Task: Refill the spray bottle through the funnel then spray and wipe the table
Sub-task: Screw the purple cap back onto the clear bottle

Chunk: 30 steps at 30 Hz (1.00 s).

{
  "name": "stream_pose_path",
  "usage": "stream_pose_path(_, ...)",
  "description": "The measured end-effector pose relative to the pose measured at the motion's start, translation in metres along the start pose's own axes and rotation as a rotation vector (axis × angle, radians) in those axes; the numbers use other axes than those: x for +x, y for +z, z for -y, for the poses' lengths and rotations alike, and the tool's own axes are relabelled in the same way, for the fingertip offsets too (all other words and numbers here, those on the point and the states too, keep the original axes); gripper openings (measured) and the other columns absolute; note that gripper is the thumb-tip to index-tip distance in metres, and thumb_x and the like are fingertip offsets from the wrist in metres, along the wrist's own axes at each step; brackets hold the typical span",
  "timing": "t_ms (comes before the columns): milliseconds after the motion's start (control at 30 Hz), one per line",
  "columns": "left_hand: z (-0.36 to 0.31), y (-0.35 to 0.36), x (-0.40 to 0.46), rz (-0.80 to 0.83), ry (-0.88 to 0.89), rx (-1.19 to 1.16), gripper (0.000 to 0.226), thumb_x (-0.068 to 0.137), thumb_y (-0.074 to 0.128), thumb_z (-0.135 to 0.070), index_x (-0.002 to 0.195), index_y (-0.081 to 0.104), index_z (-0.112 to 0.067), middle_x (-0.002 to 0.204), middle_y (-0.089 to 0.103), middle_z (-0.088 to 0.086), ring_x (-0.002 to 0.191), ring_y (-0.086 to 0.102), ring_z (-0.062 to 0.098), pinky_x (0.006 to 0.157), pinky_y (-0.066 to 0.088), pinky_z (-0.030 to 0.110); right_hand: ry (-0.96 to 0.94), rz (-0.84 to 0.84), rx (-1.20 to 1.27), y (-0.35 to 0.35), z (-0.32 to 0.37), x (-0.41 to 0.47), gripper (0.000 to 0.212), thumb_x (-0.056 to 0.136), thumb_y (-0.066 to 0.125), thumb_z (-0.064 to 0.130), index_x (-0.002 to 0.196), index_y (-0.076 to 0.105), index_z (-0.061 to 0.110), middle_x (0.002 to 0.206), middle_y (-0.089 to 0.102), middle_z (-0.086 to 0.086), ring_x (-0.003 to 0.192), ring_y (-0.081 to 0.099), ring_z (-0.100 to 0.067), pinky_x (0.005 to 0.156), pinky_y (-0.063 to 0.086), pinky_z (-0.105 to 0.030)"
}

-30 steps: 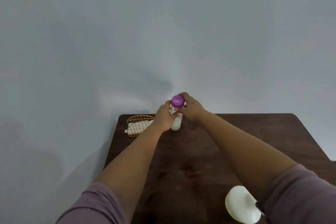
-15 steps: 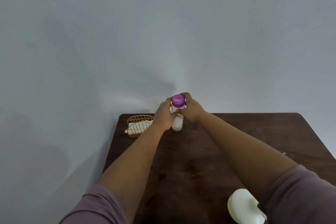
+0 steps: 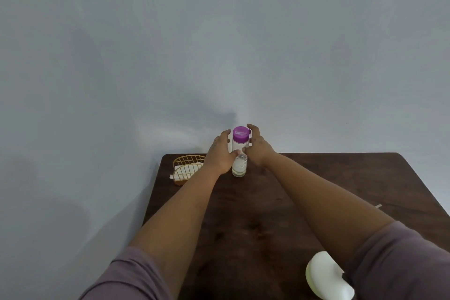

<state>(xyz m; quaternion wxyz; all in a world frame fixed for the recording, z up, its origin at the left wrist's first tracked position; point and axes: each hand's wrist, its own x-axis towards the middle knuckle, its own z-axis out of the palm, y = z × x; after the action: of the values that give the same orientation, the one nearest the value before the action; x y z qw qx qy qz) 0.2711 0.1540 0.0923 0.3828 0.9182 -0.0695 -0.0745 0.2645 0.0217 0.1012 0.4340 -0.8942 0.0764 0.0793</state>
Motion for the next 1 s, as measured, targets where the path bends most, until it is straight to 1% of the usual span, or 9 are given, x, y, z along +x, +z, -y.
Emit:
stream_pose_path(167, -0.006, -0.003, -0.009, -0.029, 0.001, 0.000, 0.073, 0.089, 0.069, -0.021, 0.150, 0.028, -0.018, 0.146, 0.042, 0.010, 0.130, 0.048, 0.028, 0.106, 0.045, 0.041, 0.019, -0.066, 0.008, -0.007, 0.002, -0.012, 0.081, 0.088, 0.058, 0.004, 0.149, 0.010, 0.024, 0.143, 0.036, -0.019, 0.126, 0.047, -0.032, 0.098, 0.041, -0.036)
stream_pose_path(200, -0.007, -0.003, -0.012, -0.050, -0.002, 0.006, 0.072, 0.090, 0.069, -0.022, 0.149, 0.028, -0.018, 0.146, 0.041, 0.011, 0.132, 0.046, 0.028, 0.106, 0.044, 0.040, 0.025, -0.080, 0.013, -0.009, 0.002, -0.017, 0.078, 0.089, 0.057, 0.005, 0.149, 0.010, 0.024, 0.143, 0.034, -0.019, 0.126, 0.047, -0.032, 0.098, 0.041, -0.037)
stream_pose_path(333, -0.019, -0.001, -0.037, -0.161, 0.018, -0.002, 0.068, 0.090, 0.068, -0.026, 0.146, 0.031, -0.015, 0.144, 0.040, 0.011, 0.133, 0.041, 0.027, 0.103, 0.042, 0.035, 0.041, -0.128, 0.015, -0.016, -0.001, -0.038, 0.072, 0.092, 0.053, 0.008, 0.148, 0.012, 0.023, 0.140, 0.035, -0.020, 0.115, 0.052, -0.030, 0.084, 0.039, -0.029)
stream_pose_path(433, -0.031, 0.009, -0.064, -0.199, 0.064, -0.058, 0.063, 0.090, 0.067, -0.026, 0.143, 0.035, -0.014, 0.139, 0.042, 0.010, 0.131, 0.041, 0.026, 0.101, 0.041, 0.032, 0.059, -0.126, 0.031, -0.022, -0.004, -0.061, 0.073, 0.090, 0.057, 0.014, 0.148, 0.013, 0.021, 0.141, 0.035, -0.019, 0.117, 0.051, -0.030, 0.085, 0.037, -0.027)
stream_pose_path(533, -0.044, 0.024, -0.091, -0.188, 0.084, -0.142, 0.055, 0.091, 0.066, -0.029, 0.138, 0.040, -0.015, 0.137, 0.045, 0.008, 0.130, 0.042, 0.025, 0.102, 0.042, 0.034, 0.048, -0.148, 0.050, -0.030, -0.008, -0.091, 0.073, 0.089, 0.059, 0.016, 0.147, 0.016, 0.022, 0.140, 0.038, -0.017, 0.118, 0.050, -0.028, 0.091, 0.039, -0.028)
stream_pose_path(633, -0.058, 0.040, -0.119, -0.147, 0.095, -0.280, 0.049, 0.092, 0.065, -0.025, 0.135, 0.043, -0.018, 0.137, 0.047, 0.004, 0.128, 0.045, 0.020, 0.105, 0.044, 0.036, 0.049, -0.193, 0.062, -0.043, -0.018, -0.126, 0.066, 0.090, 0.059, 0.017, 0.145, 0.023, 0.024, 0.137, 0.043, -0.012, 0.115, 0.053, -0.023, 0.090, 0.042, -0.028)
stream_pose_path(767, -0.071, 0.063, -0.155, -0.022, 0.107, -0.388, 0.048, 0.090, 0.067, -0.026, 0.133, 0.045, -0.021, 0.131, 0.050, -0.002, 0.116, 0.052, 0.013, 0.097, 0.047, 0.029, 0.066, -0.246, 0.040, -0.067, -0.039, -0.173, 0.048, 0.090, 0.060, 0.024, 0.134, 0.043, 0.021, 0.126, 0.051, -0.004, 0.108, 0.053, -0.016, 0.086, 0.041, -0.026)
stream_pose_path(900, -0.079, 0.089, -0.193, 0.152, 0.034, -0.474, 0.044, 0.091, 0.067, -0.027, 0.130, 0.047, -0.026, 0.127, 0.053, -0.005, 0.108, 0.054, 0.007, 0.088, 0.047, 0.024, 0.083, -0.299, 0.063, -0.092, -0.068, -0.220, 0.027, 0.090, 0.061, 0.026, 0.116, 0.060, 0.020, 0.113, 0.062, 0.002, 0.104, 0.056, -0.013, 0.092, 0.045, -0.029)
stream_pose_path(1000, -0.077, 0.105, -0.216, 0.220, -0.005, -0.478, 0.039, 0.094, 0.063, -0.030, 0.129, 0.049, -0.024, 0.123, 0.057, -0.005, 0.103, 0.055, 0.005, 0.089, 0.047, 0.024, 0.167, -0.401, 0.141, -0.103, -0.105, -0.249, 0.019, 0.091, 0.059, 0.024, 0.110, 0.064, 0.020, 0.109, 0.064, 0.004, 0.098, 0.056, -0.011, 0.082, 0.042, -0.027)
